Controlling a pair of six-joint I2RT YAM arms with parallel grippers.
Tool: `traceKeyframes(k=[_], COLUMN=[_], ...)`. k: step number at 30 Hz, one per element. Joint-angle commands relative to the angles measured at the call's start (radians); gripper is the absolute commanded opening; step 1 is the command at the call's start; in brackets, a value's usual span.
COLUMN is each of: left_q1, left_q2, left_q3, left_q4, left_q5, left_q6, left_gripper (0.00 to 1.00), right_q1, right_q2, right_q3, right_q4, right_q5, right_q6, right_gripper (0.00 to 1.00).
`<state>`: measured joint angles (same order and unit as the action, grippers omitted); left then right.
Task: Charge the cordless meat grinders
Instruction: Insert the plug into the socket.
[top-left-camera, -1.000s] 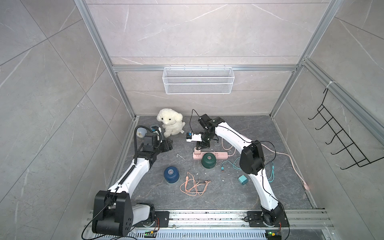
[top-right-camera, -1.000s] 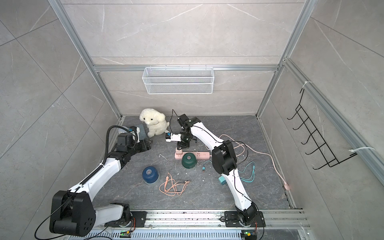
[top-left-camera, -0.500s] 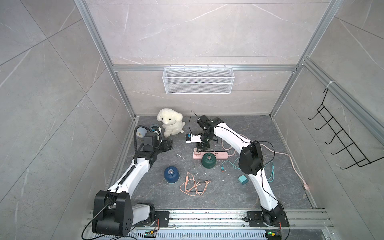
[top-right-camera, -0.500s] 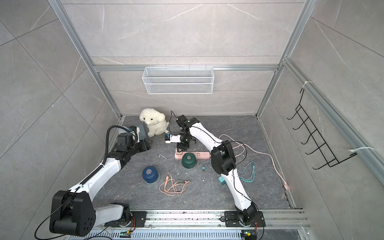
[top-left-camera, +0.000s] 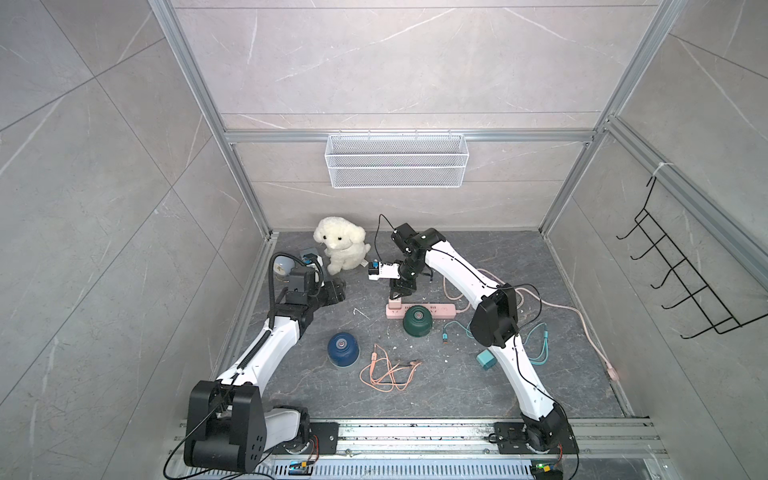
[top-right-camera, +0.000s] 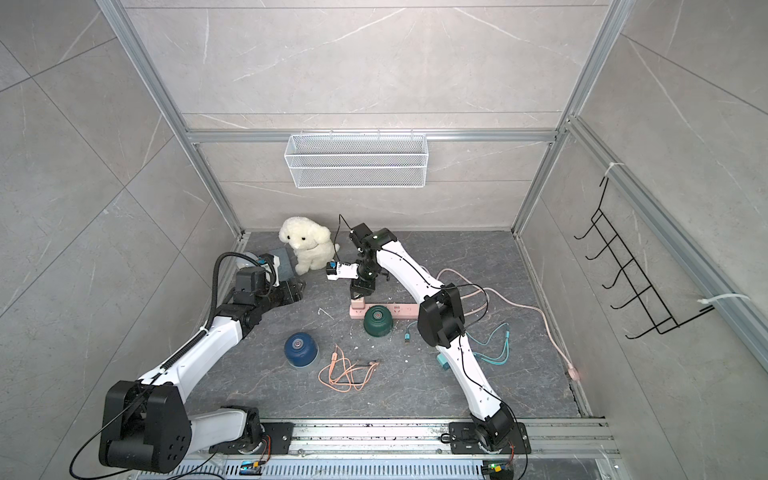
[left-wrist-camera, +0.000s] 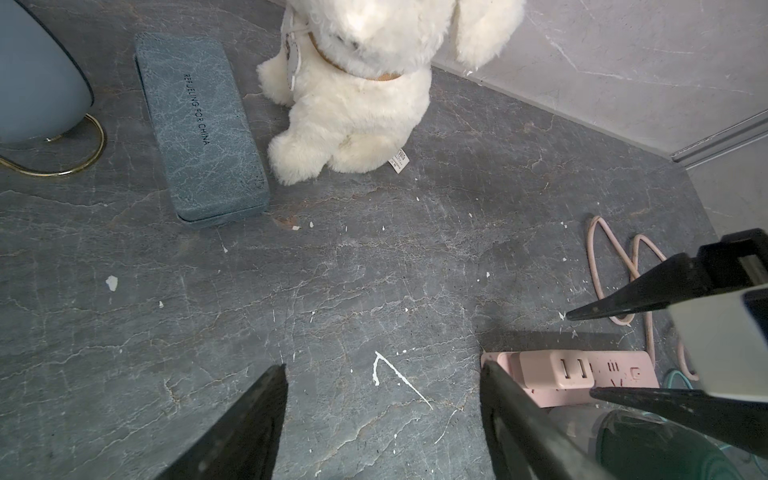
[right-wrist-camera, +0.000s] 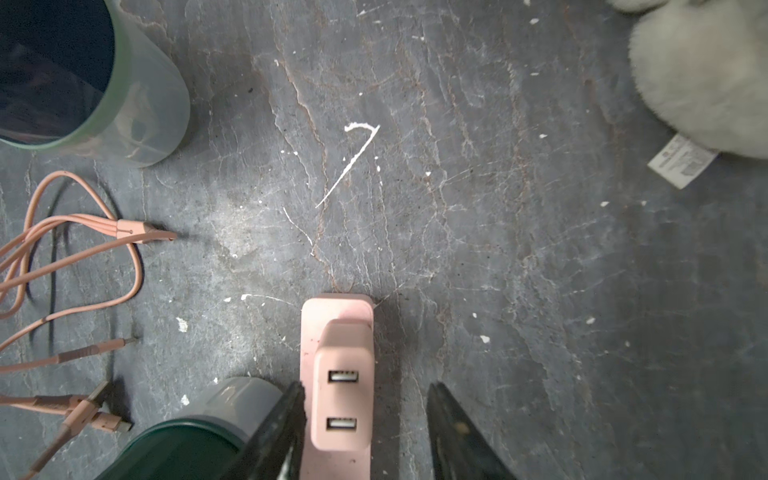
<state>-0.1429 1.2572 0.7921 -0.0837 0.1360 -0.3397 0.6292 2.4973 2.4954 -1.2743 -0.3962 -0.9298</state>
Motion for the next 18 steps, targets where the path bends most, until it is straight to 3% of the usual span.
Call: traceKeyframes(k=[1, 8, 18], left_q1=[0.007, 0.006, 0.006], left_q2=[-0.021, -0.010, -0.015], left_q3=[-0.004, 0.001, -0.001], left_q4=[0.011, 0.015, 0.011], left_q5=[-0.001, 0.001, -0.006], left_q6=[0.013, 0.013, 0.016], left_gripper=[0.75, 0.75, 0.75], right_q1=[0.003, 0.006, 0.012], right_q2=[0.038, 0.066, 0.100], right_q3=[0.026, 0.052, 0.078], right_q4=[-0.087, -0.108, -0.133], right_q5=[-0.021, 0.002, 0.019], right_q6=[0.020, 0.026, 0.014], right_gripper=[0.52, 0.49, 0.21])
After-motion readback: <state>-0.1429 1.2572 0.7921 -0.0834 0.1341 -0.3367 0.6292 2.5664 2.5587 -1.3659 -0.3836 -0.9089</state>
